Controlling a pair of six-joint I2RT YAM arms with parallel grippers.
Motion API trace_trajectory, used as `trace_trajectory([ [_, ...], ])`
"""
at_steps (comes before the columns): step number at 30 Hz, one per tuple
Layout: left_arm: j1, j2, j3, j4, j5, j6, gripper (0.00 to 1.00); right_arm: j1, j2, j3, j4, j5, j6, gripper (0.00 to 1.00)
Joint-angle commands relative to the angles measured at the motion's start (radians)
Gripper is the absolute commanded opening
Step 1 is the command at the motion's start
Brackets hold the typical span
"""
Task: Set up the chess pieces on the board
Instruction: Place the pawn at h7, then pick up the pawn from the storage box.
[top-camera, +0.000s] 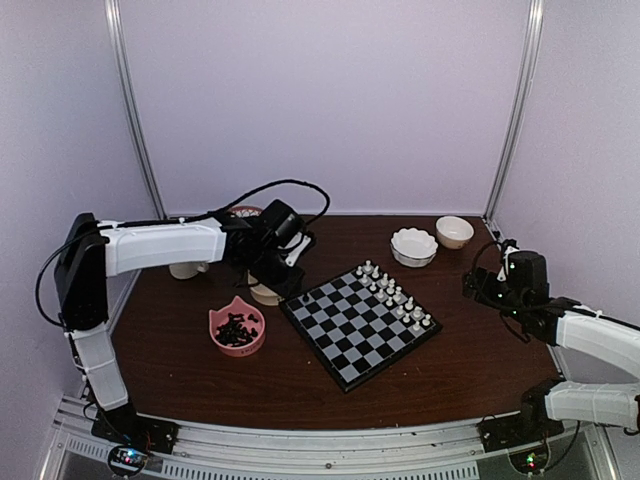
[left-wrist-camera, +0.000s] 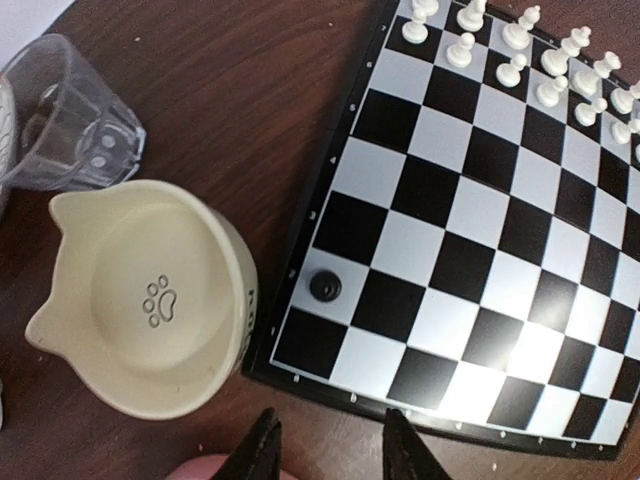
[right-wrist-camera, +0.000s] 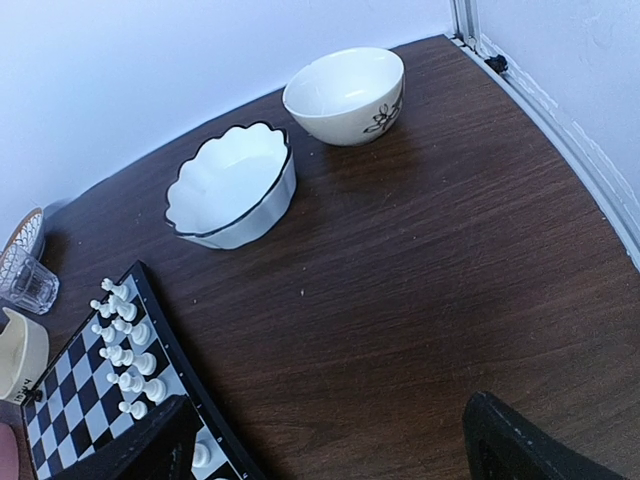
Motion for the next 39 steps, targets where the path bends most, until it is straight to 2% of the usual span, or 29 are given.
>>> trace_trajectory([
  [1, -0.002, -0.132, -0.11, 0.031, -0.078, -0.03, 0.31, -0.001, 0.0, 0.027, 0.009, -0.007, -0.014, 0.96],
  [7, -0.002, -0.28, -0.311, 0.099, -0.084, -0.088, 0.3, -0.001, 0.01, 0.029, 0.012, -0.011, -0.014, 0.96],
  [15, 0.0, -0.341, -0.483, 0.14, -0.077, -0.1, 0.26, -0.001, 0.006, 0.017, 0.024, -0.027, 0.001, 0.96],
  [18, 0.001, -0.341, -0.498, 0.141, -0.081, -0.1, 0.24, -0.001, 0.018, 0.001, 0.068, -0.053, 0.014, 0.94],
  [39, 0.01, -0.286, -0.509, 0.151, -0.109, -0.061, 0.19, -0.001, -0.046, -0.011, 0.061, -0.07, 0.046, 0.94],
])
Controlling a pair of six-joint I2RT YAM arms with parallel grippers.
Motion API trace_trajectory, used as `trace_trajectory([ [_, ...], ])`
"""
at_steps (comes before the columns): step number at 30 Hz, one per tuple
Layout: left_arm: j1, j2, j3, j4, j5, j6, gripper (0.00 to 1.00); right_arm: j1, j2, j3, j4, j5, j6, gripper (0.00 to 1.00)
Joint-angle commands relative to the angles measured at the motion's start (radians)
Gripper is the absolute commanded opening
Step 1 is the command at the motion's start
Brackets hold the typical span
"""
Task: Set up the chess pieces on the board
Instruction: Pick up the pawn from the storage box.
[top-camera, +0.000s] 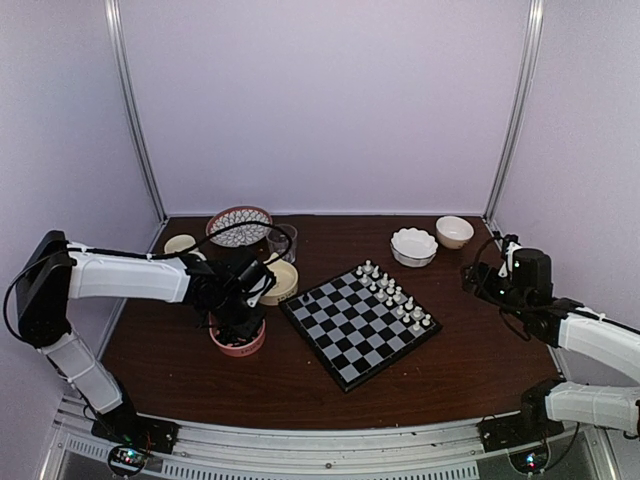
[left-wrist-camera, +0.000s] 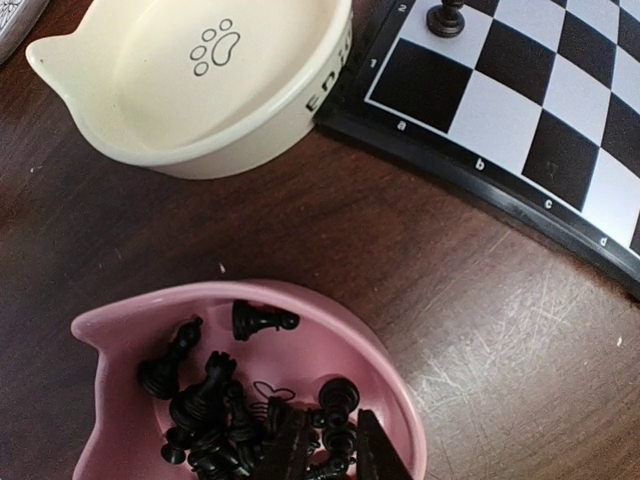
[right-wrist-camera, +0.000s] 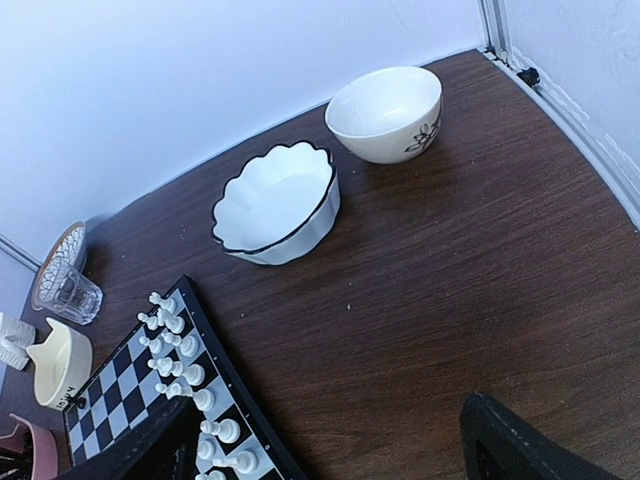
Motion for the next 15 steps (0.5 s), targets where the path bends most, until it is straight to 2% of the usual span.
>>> trace_trajectory([
  [1, 0.007, 0.018, 0.01, 0.027, -0.026, 0.019, 0.19, -0.001, -0.011, -0.011, 0.02, -0.006, 0.012, 0.94],
  [15, 0.008, 0.065, 0.026, 0.022, -0.008, 0.023, 0.19, 0.0, -0.009, -0.008, 0.024, -0.015, 0.012, 0.94],
])
